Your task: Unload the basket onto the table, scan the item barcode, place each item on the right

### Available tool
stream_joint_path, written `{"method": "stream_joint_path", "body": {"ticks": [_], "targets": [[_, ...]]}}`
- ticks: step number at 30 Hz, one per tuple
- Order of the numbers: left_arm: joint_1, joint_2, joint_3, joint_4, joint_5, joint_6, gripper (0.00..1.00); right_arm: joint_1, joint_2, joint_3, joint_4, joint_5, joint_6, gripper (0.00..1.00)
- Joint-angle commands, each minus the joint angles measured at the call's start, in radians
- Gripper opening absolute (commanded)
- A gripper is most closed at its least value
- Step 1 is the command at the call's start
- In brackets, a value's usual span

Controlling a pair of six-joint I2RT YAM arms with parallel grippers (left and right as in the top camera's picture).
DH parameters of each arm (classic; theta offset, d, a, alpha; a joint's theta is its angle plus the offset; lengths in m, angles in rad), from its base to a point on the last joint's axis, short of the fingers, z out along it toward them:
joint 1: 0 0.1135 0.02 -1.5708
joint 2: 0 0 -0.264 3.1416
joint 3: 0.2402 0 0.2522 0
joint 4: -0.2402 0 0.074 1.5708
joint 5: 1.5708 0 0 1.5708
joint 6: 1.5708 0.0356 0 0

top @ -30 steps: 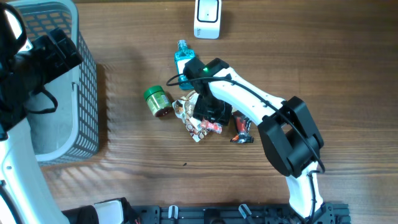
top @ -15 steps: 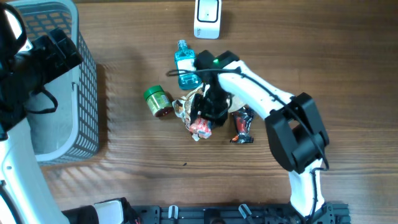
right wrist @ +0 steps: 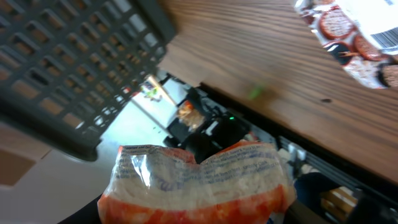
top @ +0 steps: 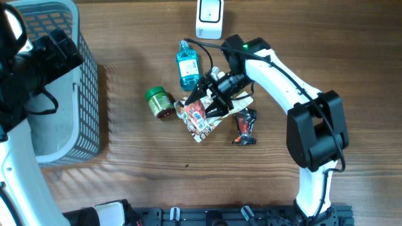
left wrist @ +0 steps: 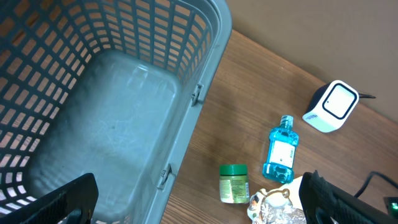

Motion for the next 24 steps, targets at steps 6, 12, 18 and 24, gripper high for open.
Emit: {"method": "stream_joint_path", "body": {"ticks": [6, 12, 18, 24], "targets": [[0.008, 0.008, 0.009, -0.001, 0.012, -0.001, 1.00, -0.017, -0.029, 0.021, 0.043, -0.240, -0.016, 0.62], [0.008, 0.008, 0.009, -0.001, 0.012, -0.001, 1.00, -0.017, -0.029, 0.021, 0.043, -0.300, -0.008, 0.62], [0.008, 0.008, 0.009, -0.001, 0.012, -0.001, 1.00, -0.017, -0.029, 0.021, 0.086, -0.319, 0.045, 0.65], [0.008, 0.008, 0.009, -0.001, 0.012, -0.002, 1.00, -0.017, -0.029, 0.021, 0.137, -0.359, 0.071, 0.66]]}}
